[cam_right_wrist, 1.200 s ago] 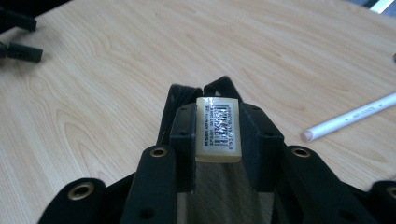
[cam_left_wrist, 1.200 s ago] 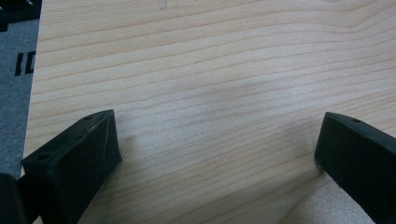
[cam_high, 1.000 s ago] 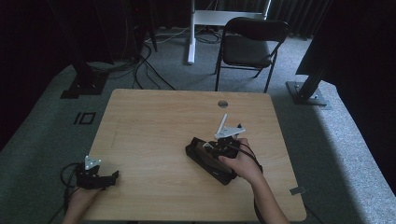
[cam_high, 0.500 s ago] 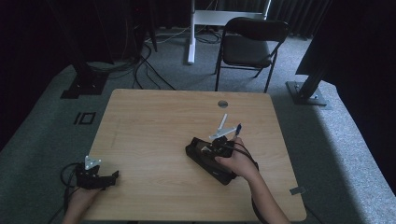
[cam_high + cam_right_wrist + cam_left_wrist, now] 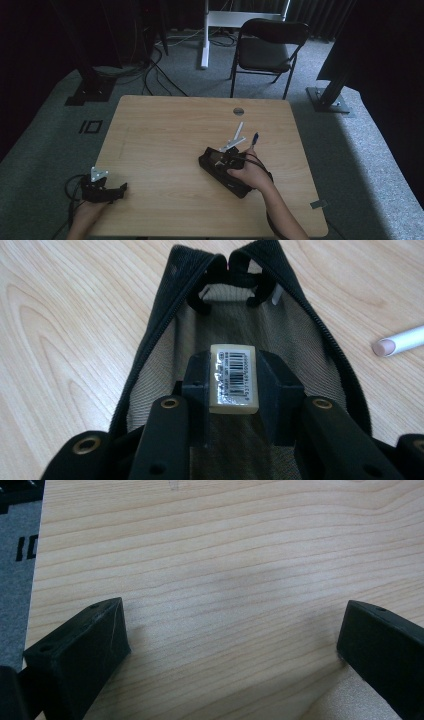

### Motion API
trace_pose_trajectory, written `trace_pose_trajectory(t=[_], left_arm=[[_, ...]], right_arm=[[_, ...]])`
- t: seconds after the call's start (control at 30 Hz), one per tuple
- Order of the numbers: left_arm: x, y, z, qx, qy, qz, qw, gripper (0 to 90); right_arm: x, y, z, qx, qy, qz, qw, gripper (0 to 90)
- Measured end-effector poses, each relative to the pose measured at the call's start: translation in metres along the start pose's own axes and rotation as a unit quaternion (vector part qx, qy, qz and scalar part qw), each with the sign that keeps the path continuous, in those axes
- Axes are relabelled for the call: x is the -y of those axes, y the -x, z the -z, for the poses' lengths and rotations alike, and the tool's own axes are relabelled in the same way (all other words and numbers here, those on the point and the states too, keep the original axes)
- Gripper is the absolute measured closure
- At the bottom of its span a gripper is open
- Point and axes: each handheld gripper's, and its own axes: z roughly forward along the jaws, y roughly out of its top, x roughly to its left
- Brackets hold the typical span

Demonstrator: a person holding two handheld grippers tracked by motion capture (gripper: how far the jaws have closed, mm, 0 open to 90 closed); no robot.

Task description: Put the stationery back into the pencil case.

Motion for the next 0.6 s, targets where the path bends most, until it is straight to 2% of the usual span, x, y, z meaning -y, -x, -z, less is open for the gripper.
trace_pose_trajectory(t=[0.6], left_arm=[[0.0, 0.0, 0.0, 0.0, 0.0, 0.0, 1.0, 0.1]], right_arm=[[-0.001, -0.003, -0.017, -0.002, -0.048, 0.005, 0.9988, 68.0]])
